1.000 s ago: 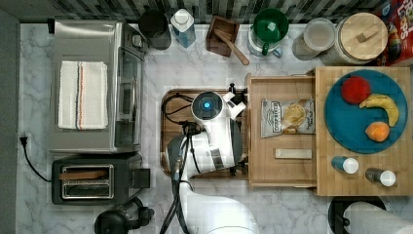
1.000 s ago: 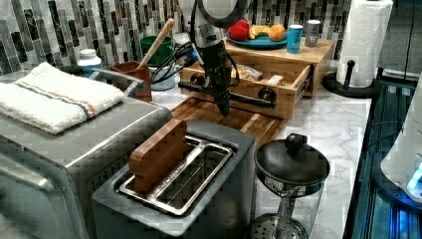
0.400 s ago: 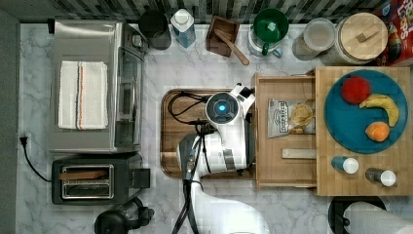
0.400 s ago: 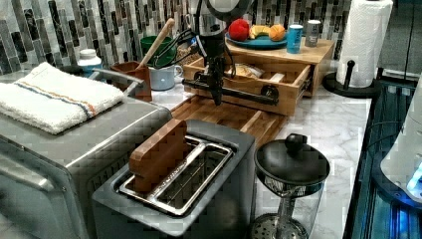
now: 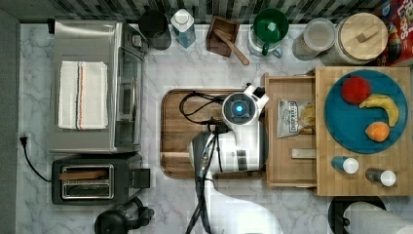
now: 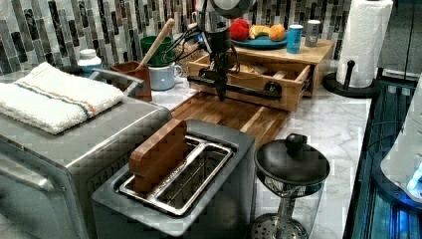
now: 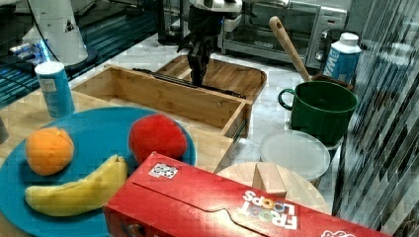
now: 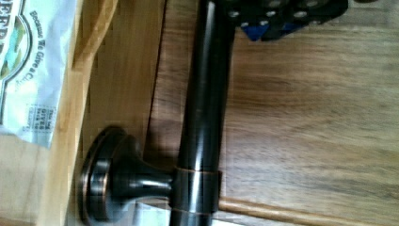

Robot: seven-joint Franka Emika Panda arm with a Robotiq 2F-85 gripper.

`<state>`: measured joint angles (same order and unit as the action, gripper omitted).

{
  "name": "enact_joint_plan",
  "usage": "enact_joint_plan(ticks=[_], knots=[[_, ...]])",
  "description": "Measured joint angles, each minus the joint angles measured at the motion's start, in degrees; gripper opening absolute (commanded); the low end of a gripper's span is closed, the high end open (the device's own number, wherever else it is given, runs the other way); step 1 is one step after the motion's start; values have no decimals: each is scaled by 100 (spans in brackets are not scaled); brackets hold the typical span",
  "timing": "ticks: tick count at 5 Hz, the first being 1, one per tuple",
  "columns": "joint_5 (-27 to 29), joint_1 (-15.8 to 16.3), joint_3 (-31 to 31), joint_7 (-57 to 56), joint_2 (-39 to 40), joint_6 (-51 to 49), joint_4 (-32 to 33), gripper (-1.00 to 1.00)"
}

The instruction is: Close the drawer.

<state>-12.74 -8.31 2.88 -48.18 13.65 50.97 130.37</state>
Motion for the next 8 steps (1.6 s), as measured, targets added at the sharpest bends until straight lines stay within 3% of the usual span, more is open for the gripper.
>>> enact_joint_plan(ticks=[1, 3, 5, 8], knots=[[-8, -360, 49, -308, -1, 45, -11, -100], [343, -750, -408, -1539, 222, 50, -358, -100], [675, -1244, -484, -2009, 487, -92, -795, -100], [616, -1203, -512, -2020, 609, -615, -1108, -100]])
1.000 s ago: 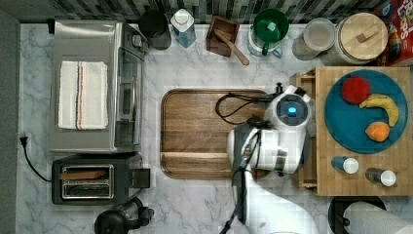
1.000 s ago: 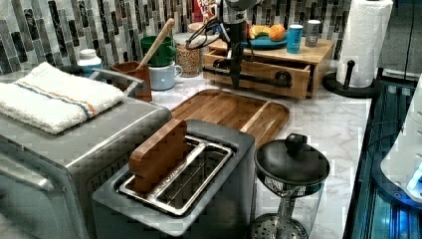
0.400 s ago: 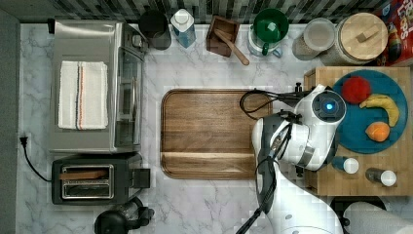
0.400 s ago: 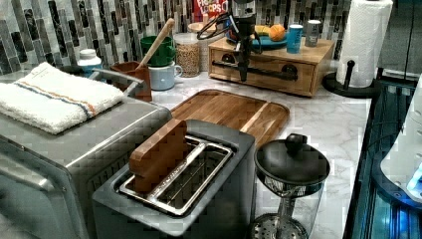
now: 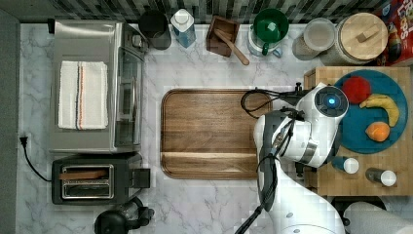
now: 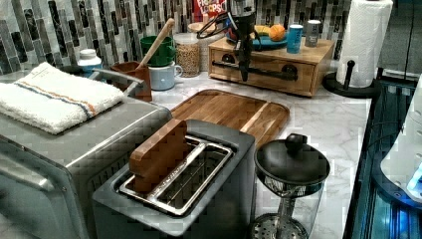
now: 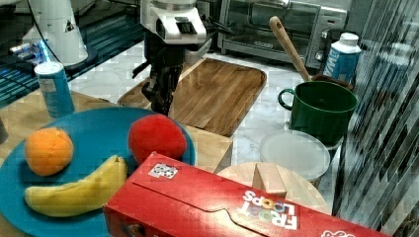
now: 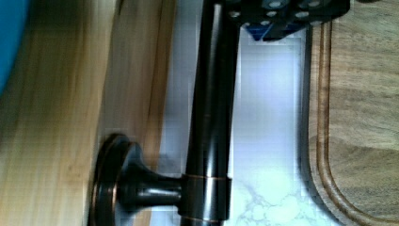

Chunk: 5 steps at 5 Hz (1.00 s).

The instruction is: Close the drawer.

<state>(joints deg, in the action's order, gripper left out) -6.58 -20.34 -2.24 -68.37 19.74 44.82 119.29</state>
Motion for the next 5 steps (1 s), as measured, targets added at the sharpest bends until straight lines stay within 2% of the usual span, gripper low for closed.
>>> enact_joint_plan(ticks=[5], knots=[[-64, -17, 34, -6, -7, -39, 0, -100]])
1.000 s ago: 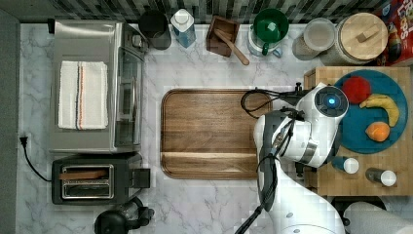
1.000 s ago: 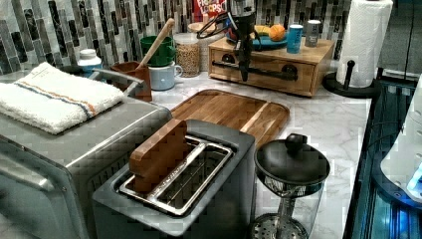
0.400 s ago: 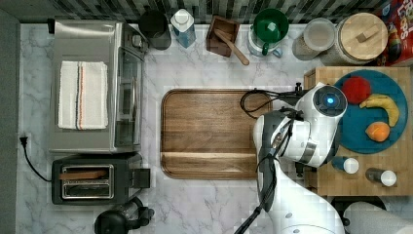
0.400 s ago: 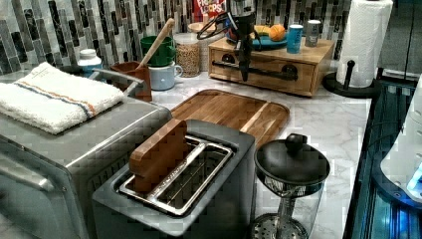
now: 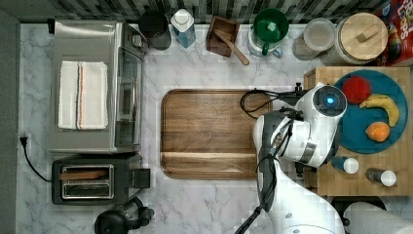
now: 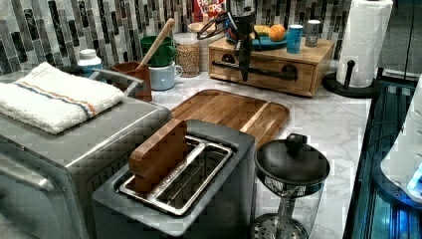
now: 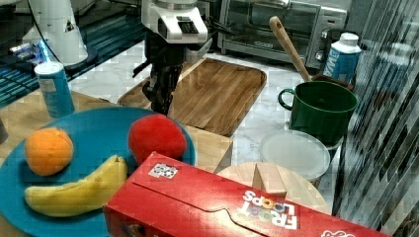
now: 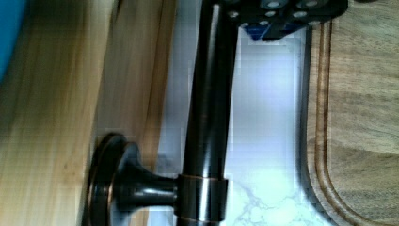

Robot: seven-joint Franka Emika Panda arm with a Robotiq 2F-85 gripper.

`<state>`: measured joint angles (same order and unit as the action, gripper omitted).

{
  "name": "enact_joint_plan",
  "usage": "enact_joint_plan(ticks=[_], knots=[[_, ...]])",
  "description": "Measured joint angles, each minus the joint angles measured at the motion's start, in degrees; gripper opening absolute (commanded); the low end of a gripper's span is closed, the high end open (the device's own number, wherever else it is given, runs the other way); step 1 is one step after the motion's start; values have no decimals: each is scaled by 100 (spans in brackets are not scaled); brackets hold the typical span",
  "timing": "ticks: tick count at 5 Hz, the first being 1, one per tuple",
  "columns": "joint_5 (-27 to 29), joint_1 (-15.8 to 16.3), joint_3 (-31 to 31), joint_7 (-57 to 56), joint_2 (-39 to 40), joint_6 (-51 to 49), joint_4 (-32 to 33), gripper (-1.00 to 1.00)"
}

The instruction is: Close the drawer.

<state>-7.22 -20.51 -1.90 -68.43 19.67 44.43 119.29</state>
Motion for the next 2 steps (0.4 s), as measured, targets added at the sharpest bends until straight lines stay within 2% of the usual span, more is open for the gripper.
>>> enact_joint_plan(ticks=[2], knots=[[-21, 34, -23, 0, 1, -8, 0, -100]])
